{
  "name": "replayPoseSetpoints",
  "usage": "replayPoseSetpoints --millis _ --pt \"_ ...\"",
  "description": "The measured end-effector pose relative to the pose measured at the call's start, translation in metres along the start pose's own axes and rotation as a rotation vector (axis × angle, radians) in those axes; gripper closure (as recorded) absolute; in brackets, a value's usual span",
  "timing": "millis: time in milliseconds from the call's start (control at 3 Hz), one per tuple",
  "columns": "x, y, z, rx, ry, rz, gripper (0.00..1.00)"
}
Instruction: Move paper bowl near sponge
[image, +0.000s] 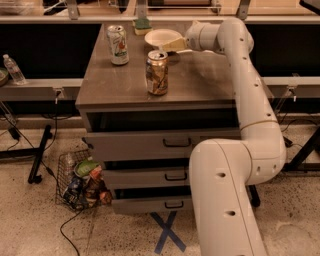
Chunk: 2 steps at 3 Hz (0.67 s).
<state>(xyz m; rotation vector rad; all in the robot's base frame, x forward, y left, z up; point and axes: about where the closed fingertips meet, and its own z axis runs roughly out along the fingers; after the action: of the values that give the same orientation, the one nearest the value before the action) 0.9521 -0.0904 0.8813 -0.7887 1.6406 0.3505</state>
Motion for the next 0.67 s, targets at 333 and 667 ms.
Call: replayPoseSetpoints --millis 333,667 --pt "0.0096 -0.0007 0.0051 0.007 0.016 -0.003 0.16" --pt "0.0084 0.0017 0.0104 0.008 0.011 -0.002 0.41"
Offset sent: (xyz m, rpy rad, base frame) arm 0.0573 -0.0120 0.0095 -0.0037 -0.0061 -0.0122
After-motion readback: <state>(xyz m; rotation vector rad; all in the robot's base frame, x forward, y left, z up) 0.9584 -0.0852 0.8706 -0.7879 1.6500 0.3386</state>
